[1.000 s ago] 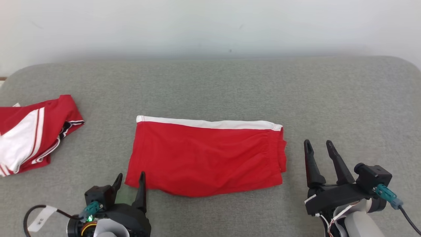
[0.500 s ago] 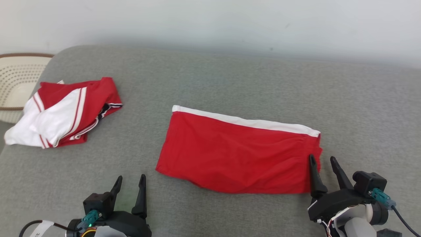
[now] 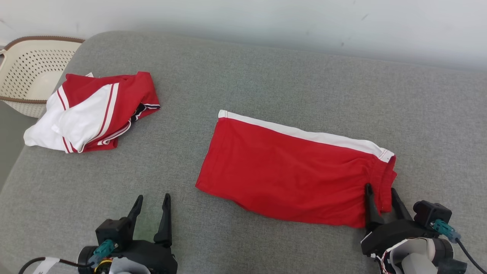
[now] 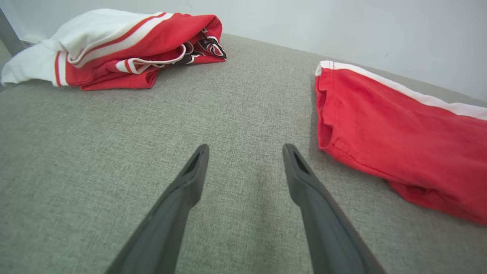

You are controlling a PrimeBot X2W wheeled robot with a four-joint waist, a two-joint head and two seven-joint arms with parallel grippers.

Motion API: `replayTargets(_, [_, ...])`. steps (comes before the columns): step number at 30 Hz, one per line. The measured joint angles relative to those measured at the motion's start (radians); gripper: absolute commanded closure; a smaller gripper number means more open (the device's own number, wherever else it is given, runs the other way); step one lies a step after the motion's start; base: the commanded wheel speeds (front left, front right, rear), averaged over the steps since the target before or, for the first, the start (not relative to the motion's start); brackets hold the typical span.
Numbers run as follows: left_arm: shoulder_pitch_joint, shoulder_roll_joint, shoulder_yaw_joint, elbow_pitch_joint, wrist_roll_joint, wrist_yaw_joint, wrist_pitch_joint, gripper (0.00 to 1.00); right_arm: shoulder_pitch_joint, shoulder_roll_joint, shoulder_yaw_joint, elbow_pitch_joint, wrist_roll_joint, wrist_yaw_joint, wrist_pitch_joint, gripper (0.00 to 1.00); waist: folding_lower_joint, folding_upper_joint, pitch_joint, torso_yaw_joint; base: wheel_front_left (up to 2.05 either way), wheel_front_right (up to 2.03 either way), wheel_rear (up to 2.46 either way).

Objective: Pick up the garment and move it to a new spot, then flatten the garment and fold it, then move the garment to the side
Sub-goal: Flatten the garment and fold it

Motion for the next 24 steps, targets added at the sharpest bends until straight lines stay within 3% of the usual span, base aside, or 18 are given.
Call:
replayTargets(7, [-0.017,0.0,-0.01,-0.04,0.013,-0.002,0.0,0.0,-0.022,0.007,0.049,0.031,0.053,-0.001,-0.004,0.0,0.0,0.0,0.005,0.0,0.0,0.0,0.0])
replayTargets(8, [-0.017,0.0,-0.011,-0.04,0.009,-0.003,0.0,0.0,-0.024,0.007,0.06,0.032,0.063,-0.001,-0.004,0.11,0.0,0.0,0.004,0.0,0.0,0.0,0.0])
replayTargets(10, [-0.017,0.0,-0.015,-0.044,0.009,-0.003,0.0,0.0,-0.024,0.004,0.078,0.032,0.083,-0.001,-0.004,0.64,0.0,0.0,0.003,0.0,0.0,0.0,0.0])
replayTargets(11, [-0.017,0.0,-0.016,-0.045,0.009,-0.003,0.0,0.0,-0.024,0.002,0.085,0.031,0.091,-0.001,-0.003,0.77,0.0,0.0001,0.002,0.001,0.0,0.0,0.0])
replayTargets(12, [-0.017,0.0,-0.019,-0.046,0.01,-0.003,0.0,0.0,-0.024,-0.001,0.089,0.029,0.1,-0.001,-0.003,1.0,0.0,0.0,0.0,0.001,0.0,0.0,0.0])
replayTargets(19, [-0.012,0.0,-0.024,-0.048,0.018,-0.005,0.0,0.0,-0.019,-0.02,0.076,0.016,0.128,-0.001,0.002,1.0,0.0,0.0001,-0.015,-0.003,0.0,0.0,0.0])
replayTargets(24, [0.006,0.0,-0.025,-0.044,0.021,-0.007,0.0,0.0,-0.004,-0.067,0.051,0.014,0.138,-0.001,0.002,1.0,0.0,0.0001,-0.034,-0.016,0.0,0.0,0.0])
